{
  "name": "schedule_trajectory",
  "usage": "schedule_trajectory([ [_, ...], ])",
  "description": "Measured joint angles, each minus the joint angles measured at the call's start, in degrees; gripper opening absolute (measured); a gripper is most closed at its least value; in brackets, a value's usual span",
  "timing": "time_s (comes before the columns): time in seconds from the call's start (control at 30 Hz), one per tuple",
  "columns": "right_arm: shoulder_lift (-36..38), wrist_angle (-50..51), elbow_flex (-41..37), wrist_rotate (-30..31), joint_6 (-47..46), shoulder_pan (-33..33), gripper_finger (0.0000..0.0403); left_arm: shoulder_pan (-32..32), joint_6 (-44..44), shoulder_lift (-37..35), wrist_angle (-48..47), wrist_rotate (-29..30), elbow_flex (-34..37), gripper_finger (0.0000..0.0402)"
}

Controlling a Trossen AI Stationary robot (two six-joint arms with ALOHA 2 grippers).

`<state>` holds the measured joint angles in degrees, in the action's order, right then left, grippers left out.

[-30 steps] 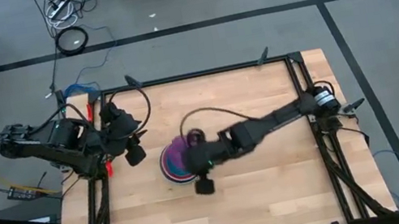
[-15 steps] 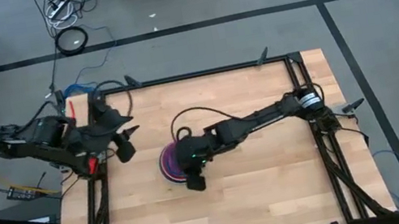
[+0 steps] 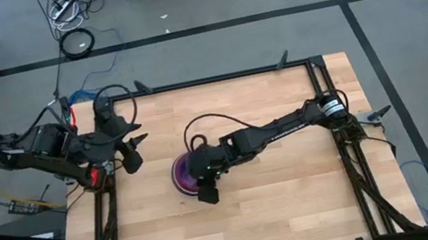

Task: Nest bowls inside each other
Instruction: Stack the purple bowl on top of the blue bowl

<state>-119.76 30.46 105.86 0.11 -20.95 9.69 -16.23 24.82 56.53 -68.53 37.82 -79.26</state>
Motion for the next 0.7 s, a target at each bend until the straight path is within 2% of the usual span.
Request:
schedule_trajectory([
  [0.23,-3.8,1.6,0.0,0.9,-1.9,0.6,0.0121,0.0,0.0,0.0,0.0,-0.1,0.0,0.0152],
  [0.43,-2.4,1.3,0.0,1.0,-2.8,1.2,0.0113,0.0,0.0,0.0,-0.2,-0.2,0.0,0.0152],
  [0.57,1.0,-1.1,0.1,5.0,-2.3,2.0,0.0110,0.0,0.0,0.0,-0.2,-0.2,0.0,0.0152],
  [0.7,1.3,-6.8,0.1,8.6,0.9,2.4,0.0107,0.0,-0.2,0.0,-0.1,-0.3,0.0,0.0152],
])
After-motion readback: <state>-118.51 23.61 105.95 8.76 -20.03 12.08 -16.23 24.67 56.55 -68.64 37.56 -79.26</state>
